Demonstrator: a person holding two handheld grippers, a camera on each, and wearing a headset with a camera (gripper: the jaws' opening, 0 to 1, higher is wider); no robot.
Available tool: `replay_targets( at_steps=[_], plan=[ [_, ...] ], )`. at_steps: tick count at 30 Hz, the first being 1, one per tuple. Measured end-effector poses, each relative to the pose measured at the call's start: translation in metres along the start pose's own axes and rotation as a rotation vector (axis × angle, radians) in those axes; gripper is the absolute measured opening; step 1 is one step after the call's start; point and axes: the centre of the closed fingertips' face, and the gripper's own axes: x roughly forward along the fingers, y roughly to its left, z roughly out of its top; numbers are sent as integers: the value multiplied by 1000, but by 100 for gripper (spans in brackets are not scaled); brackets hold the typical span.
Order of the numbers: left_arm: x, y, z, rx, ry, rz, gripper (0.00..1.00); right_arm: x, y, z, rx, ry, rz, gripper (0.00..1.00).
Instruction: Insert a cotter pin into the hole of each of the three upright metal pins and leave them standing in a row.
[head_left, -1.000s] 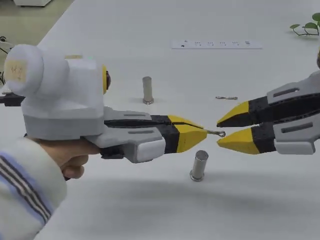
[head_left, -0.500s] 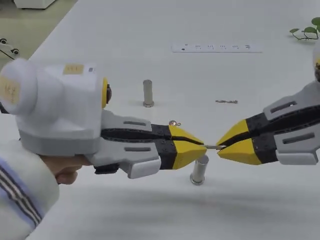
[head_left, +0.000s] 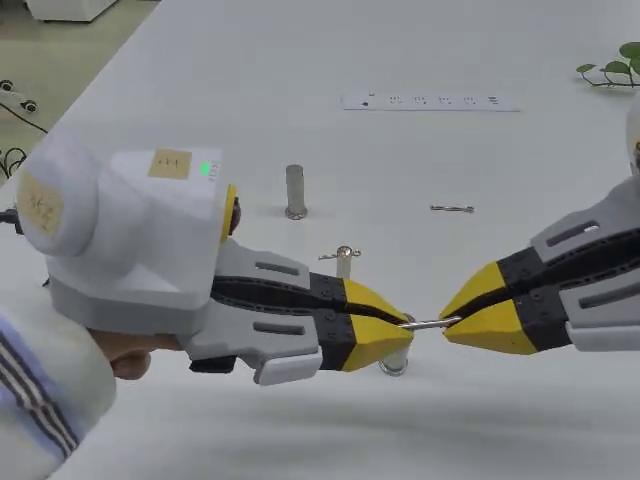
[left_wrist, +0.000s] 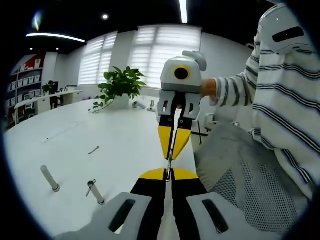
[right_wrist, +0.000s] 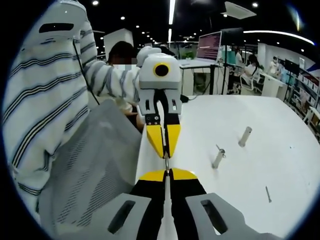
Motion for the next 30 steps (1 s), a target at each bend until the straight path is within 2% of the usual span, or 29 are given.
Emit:
replay_targets(
  at_steps=[8,11,16,20,26,30],
  plan=[
    [1,2,0,18,-4,13,3,0,-2,-1,7,-1,-21,3],
    [2,2,-2,18,-3,15,11,-1,-4,-2,18,-9,-34,3],
    [4,13,-8,-1,-11,74,25,-7,-14,-10,39,-10,-67,3],
    [7,26,-15,0,-12,149,28,-11,-22,-21,57,2,-99,3],
    [16,34,-33,-18,24,189,29,-14,-33,-38,80,16,-140,3],
    [21,39,-41,-35,32,210,28,-14,-35,-48,79,27,-152,3]
  ],
)
